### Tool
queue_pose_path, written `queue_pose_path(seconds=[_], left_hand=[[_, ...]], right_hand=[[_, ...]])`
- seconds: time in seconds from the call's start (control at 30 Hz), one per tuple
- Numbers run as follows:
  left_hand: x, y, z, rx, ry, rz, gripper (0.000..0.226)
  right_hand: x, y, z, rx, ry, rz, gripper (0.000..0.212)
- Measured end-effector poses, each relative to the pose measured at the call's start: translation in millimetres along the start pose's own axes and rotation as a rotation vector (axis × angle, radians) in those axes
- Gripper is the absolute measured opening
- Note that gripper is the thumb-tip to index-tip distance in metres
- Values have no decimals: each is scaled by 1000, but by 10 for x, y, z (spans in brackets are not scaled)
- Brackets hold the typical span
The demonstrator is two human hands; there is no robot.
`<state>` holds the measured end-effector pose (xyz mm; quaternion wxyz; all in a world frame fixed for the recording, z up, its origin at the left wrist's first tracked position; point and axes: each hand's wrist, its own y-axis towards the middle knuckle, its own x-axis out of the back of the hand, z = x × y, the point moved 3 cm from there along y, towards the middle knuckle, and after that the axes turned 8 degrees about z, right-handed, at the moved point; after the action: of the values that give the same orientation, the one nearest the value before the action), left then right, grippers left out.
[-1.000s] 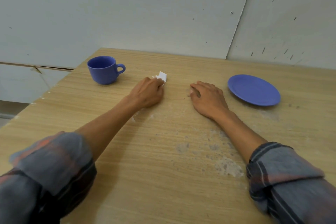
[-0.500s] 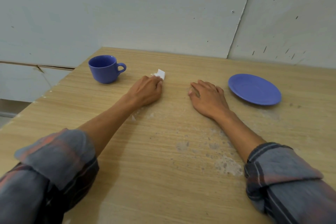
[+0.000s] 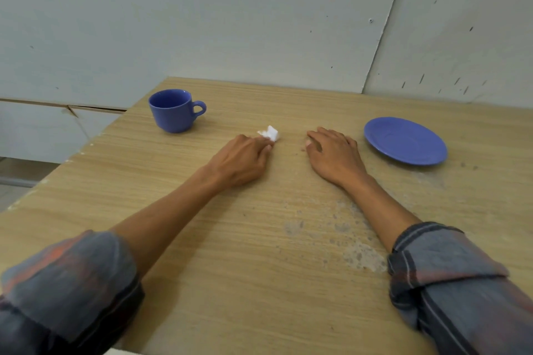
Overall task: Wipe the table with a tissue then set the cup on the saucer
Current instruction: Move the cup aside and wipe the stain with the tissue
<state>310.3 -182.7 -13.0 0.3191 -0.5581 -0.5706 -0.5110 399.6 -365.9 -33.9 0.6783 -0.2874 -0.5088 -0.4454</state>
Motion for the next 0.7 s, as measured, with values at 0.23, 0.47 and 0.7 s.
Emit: queue_pose_path(seconds=[0.23,0.47,0.7], left_hand=[[-116,-41,-314,150,-68,-57,35],[-127,-157,-362,-22,-2,38,42],[-29,-158,-136,169,-30,-21,36]], right_hand=[[16,-18,31,-3,-1,-21,47],[29,-14,26,-17,21,-14,47],[53,-32,39,11,12,-56,43]])
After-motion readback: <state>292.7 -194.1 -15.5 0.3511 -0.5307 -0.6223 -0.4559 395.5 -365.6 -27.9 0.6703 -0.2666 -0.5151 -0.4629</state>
